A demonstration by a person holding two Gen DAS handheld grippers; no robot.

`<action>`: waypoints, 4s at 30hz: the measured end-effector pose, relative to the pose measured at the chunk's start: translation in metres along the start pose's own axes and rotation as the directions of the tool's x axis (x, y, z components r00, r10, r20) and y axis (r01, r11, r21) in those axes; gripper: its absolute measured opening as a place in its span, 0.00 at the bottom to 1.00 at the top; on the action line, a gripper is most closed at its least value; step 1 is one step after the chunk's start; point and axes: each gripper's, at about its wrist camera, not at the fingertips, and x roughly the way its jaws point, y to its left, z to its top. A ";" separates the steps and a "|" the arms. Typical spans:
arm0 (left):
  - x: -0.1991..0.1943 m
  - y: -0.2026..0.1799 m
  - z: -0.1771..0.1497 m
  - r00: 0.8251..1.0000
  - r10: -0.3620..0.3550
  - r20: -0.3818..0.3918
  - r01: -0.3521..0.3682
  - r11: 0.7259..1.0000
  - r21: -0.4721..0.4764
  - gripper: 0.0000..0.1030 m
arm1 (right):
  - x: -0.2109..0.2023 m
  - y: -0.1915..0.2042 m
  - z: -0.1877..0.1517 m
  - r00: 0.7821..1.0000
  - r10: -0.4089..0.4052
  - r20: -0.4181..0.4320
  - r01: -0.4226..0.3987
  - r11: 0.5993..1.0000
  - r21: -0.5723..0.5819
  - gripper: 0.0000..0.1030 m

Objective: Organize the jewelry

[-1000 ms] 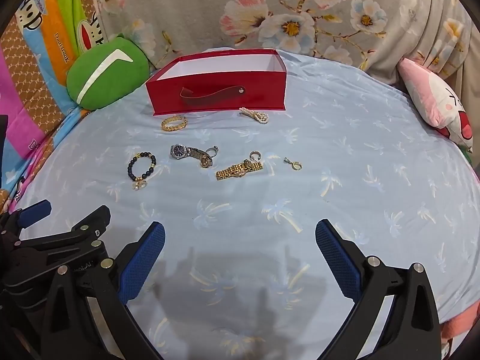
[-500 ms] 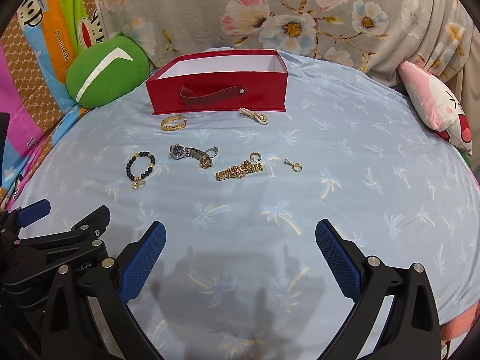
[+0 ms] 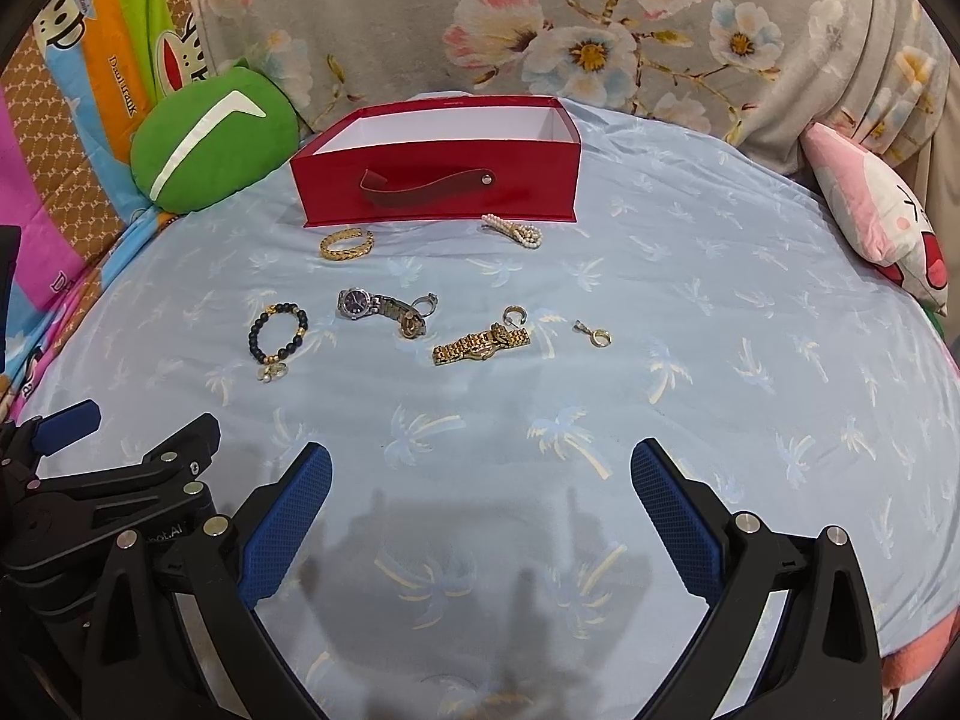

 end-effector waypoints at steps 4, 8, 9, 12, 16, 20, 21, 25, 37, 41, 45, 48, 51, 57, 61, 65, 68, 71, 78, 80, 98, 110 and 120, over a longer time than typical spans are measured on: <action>0.004 -0.001 0.002 1.000 0.003 -0.004 -0.003 1.000 0.001 0.95 | 0.006 0.000 0.002 1.000 0.004 -0.008 -0.003 1.000 0.001 0.95; 0.008 -0.002 0.003 1.000 0.005 -0.007 -0.005 1.000 0.001 0.95 | 0.010 0.001 0.004 1.000 -0.009 -0.004 0.009 1.000 -0.004 0.95; 0.009 -0.001 0.003 1.000 0.004 -0.007 -0.004 1.000 0.001 0.95 | 0.011 0.002 0.004 1.000 -0.013 0.003 0.013 1.000 -0.007 0.95; 0.014 -0.001 0.005 1.000 0.001 -0.008 -0.001 1.000 0.001 0.95 | 0.016 0.001 0.006 1.000 -0.008 -0.001 0.008 1.000 -0.014 0.95; 0.018 0.002 0.009 0.999 -0.039 -0.010 0.039 0.999 -0.024 0.95 | 0.026 -0.003 0.009 1.000 0.022 -0.021 -0.022 1.000 -0.009 0.95; 0.023 0.002 0.014 0.998 -0.060 -0.008 0.060 0.998 -0.032 0.95 | 0.040 -0.010 0.011 0.998 0.035 -0.044 -0.035 0.999 0.017 0.95; 0.025 0.003 0.016 0.998 -0.060 -0.011 0.060 0.998 -0.035 0.95 | 0.044 -0.013 0.013 0.998 0.035 -0.051 -0.034 0.999 0.026 0.95; 0.036 0.007 0.023 0.999 -0.046 -0.028 0.044 0.997 -0.068 0.95 | 0.059 -0.021 0.019 0.998 0.031 -0.061 -0.028 0.998 0.050 0.89; 0.063 0.019 0.043 0.999 -0.003 -0.038 0.000 0.996 -0.084 0.95 | 0.108 -0.021 0.035 0.986 0.121 -0.115 -0.110 0.989 0.101 0.64; 0.070 0.019 0.046 0.999 0.008 -0.044 -0.012 0.997 -0.081 0.95 | 0.113 -0.012 0.042 0.981 0.157 -0.112 -0.149 0.986 0.076 0.56; 0.074 0.019 0.047 0.999 0.003 -0.048 -0.006 0.997 -0.074 0.95 | 0.121 -0.003 0.047 0.973 0.193 -0.124 -0.186 0.980 0.067 0.45; 0.077 0.023 0.045 0.998 -0.005 -0.058 0.000 0.997 -0.078 0.95 | 0.126 0.007 0.049 0.966 0.220 -0.134 -0.214 0.975 0.054 0.38; 0.081 0.025 0.043 0.997 -0.008 -0.071 0.002 0.997 -0.082 0.95 | 0.131 0.015 0.051 0.961 0.236 -0.144 -0.231 0.972 0.046 0.34; 0.087 0.028 0.041 0.997 -0.014 -0.081 0.007 0.996 -0.085 0.95 | 0.139 0.026 0.055 0.957 0.245 -0.156 -0.242 0.969 0.038 0.28; 0.089 0.032 0.041 0.996 -0.019 -0.082 0.011 0.995 -0.097 0.95 | 0.148 0.028 0.056 0.953 0.247 -0.175 -0.242 0.969 0.048 0.20; 0.090 0.036 0.041 0.996 -0.020 -0.082 0.012 0.995 -0.104 0.95 | 0.150 0.029 0.058 0.953 0.250 -0.170 -0.244 0.968 0.059 0.19; 0.092 0.037 0.039 0.996 -0.027 -0.088 0.017 0.994 -0.109 0.95 | 0.153 0.030 0.059 0.954 0.251 -0.166 -0.244 0.968 0.064 0.18; 0.093 0.037 0.038 0.995 -0.031 -0.092 0.021 0.994 -0.106 0.95 | 0.155 0.030 0.062 0.953 0.254 -0.163 -0.246 0.967 0.071 0.17; 0.093 0.029 0.035 0.994 -0.058 -0.097 0.049 0.994 -0.094 0.95 | 0.159 0.029 0.064 0.953 0.265 -0.148 -0.256 0.964 0.078 0.10; 0.094 0.024 0.034 0.993 -0.064 -0.099 0.056 0.995 -0.084 0.95 | 0.160 0.027 0.064 0.952 0.270 -0.146 -0.261 0.962 0.082 0.06; 0.090 0.001 0.033 0.991 -0.093 -0.099 0.089 0.995 -0.040 0.95 | 0.115 -0.017 0.059 0.974 0.213 -0.081 -0.206 0.975 0.084 0.03; 0.087 -0.037 0.044 0.988 -0.125 -0.087 0.128 0.992 0.023 0.95 | 0.085 -0.061 0.042 0.986 0.136 -0.093 -0.123 0.984 0.132 0.03; 0.088 -0.106 0.089 0.965 -0.252 -0.068 0.256 0.965 0.062 0.95 | 0.079 -0.091 0.035 0.992 0.091 -0.087 -0.074 0.979 0.190 0.03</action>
